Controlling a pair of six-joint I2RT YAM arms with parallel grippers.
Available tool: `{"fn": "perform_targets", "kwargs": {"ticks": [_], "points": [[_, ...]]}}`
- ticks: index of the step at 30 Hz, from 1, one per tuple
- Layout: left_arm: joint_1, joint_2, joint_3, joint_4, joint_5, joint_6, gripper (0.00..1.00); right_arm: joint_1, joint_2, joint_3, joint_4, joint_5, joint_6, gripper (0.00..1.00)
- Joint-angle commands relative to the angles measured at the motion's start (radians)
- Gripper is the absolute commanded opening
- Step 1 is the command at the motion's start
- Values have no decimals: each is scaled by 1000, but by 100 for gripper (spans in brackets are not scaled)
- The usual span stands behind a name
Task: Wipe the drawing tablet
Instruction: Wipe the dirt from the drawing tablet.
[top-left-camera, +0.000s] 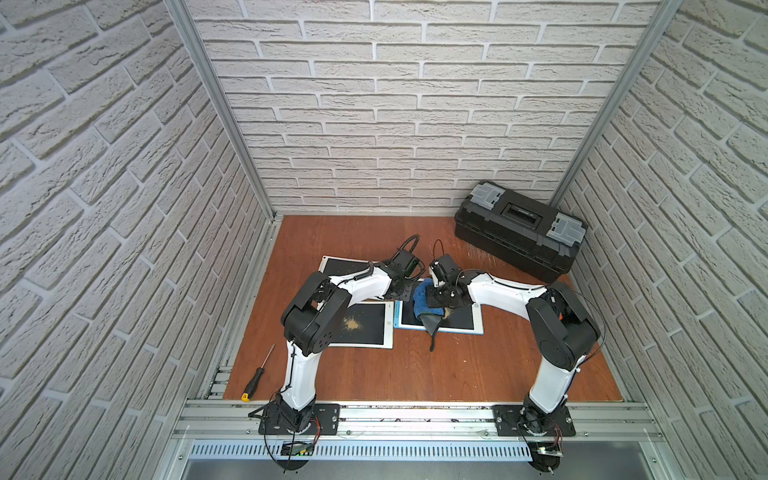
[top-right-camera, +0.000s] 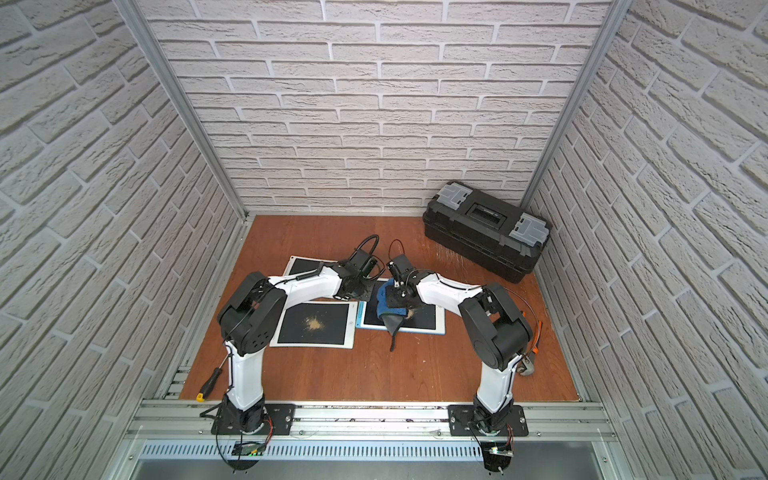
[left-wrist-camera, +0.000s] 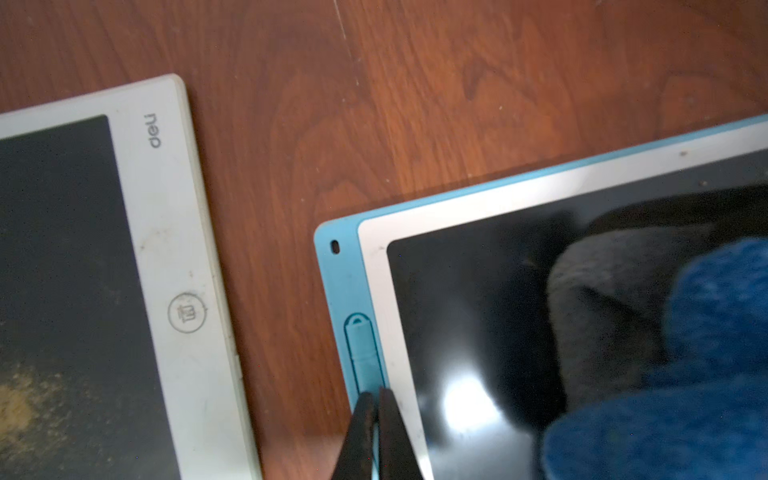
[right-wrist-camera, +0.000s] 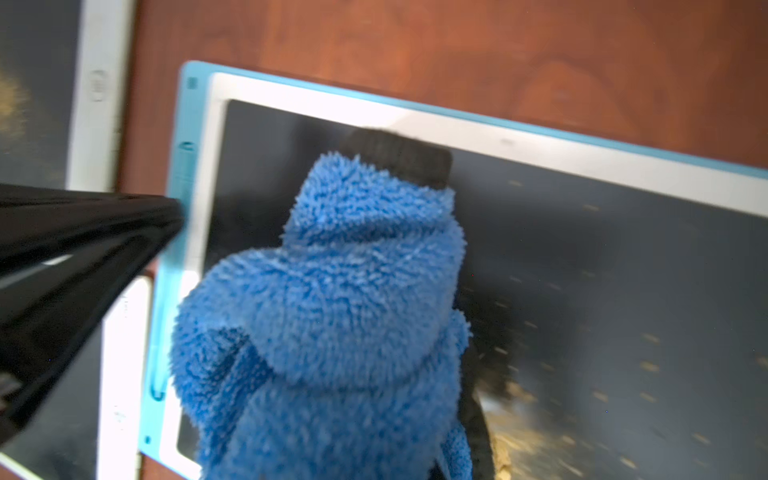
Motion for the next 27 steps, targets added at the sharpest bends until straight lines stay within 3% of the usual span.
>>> {"fn": "perform_targets", "kwargs": {"ticks": [1, 14, 23, 27], "points": [[-1, 126, -82, -150, 35, 6, 7, -40, -13, -59, -108, 112, 12, 2], [3, 115, -89, -147, 35, 9, 7, -172, -130, -156, -166, 232, 16, 2], [4, 110, -91, -148, 35, 12, 7, -309, -238, -171, -319, 486, 130, 2], [4, 101, -93, -148, 37, 12, 7, -334, -334, -176, -342, 526, 140, 2]]}}
